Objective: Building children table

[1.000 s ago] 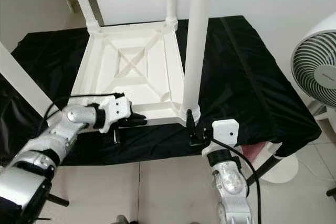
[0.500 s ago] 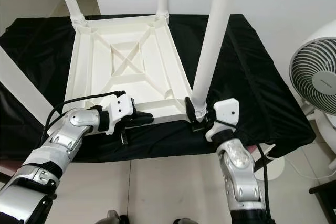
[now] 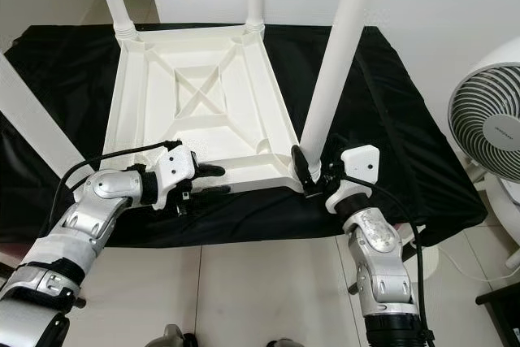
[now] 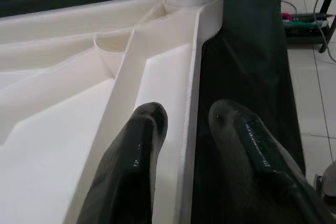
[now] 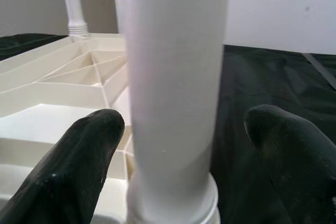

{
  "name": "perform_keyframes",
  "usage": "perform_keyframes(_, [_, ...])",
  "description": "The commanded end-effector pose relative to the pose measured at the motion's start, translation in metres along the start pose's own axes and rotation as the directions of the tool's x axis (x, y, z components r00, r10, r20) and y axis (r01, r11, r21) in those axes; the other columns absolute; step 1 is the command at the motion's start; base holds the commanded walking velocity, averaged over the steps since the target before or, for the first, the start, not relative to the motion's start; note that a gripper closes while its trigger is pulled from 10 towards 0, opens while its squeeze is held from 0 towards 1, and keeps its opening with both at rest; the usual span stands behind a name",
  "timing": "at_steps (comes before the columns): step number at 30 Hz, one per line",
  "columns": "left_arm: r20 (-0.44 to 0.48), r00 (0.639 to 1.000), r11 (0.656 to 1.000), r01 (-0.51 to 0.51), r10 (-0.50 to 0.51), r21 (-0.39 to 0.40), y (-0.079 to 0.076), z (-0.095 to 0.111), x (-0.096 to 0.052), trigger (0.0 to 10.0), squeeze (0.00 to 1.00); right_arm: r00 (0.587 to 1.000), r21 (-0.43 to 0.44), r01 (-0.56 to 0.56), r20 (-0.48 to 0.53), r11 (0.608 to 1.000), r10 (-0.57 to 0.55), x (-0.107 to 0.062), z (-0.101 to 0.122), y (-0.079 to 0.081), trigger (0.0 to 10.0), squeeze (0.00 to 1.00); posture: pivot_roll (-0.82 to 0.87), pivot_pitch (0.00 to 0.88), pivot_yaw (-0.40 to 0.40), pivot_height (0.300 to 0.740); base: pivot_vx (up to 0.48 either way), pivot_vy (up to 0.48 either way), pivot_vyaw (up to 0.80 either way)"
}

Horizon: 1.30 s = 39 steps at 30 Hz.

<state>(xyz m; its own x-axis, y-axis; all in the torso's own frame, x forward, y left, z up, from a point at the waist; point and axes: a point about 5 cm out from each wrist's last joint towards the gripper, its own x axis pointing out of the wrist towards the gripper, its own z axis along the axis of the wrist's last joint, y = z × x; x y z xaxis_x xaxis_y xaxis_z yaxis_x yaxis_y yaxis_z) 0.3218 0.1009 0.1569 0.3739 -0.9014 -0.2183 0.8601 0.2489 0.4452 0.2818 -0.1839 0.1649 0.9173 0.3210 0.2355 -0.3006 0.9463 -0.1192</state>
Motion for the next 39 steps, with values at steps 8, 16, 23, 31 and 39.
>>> perform_keyframes(8, [0.148,0.986,0.997,-0.080,0.081,-0.011,-0.007,0.042,0.019,10.0,0.00,0.998,0.016,-0.046,-0.050,0.999,0.047,0.006,-0.008,-0.008,10.0,0.00,0.03,0.066,0.011,0.740,0.000,0.000,0.00])
perform_keyframes(16, [0.159,0.971,0.981,-0.166,0.180,-0.097,-0.009,0.044,0.032,10.0,0.00,0.996,0.028,-0.075,-0.052,0.997,0.077,0.014,-0.007,-0.011,10.0,0.00,0.04,0.055,0.005,0.740,0.000,0.000,0.00])
perform_keyframes(23, [0.150,0.960,0.963,-0.213,0.238,-0.165,-0.022,0.039,0.039,10.0,0.00,0.989,-0.004,-0.139,-0.050,0.990,0.139,0.022,-0.008,-0.014,10.0,0.00,0.05,0.041,-0.003,0.740,0.000,0.000,0.00])
perform_keyframes(31, [0.111,0.929,0.917,-0.319,0.352,-0.240,-0.028,0.037,0.036,10.0,0.00,0.985,0.007,-0.156,-0.068,0.988,0.157,0.025,-0.014,-0.020,0.0,0.00,0.06,0.015,-0.013,0.740,0.000,0.000,0.00])
perform_keyframes(39, [0.074,0.912,0.892,-0.373,0.403,-0.255,-0.025,0.035,0.037,10.0,0.00,0.986,0.006,-0.144,-0.080,0.990,0.144,0.025,-0.018,-0.020,0.0,0.00,0.07,0.011,-0.018,0.740,0.000,0.000,0.00])
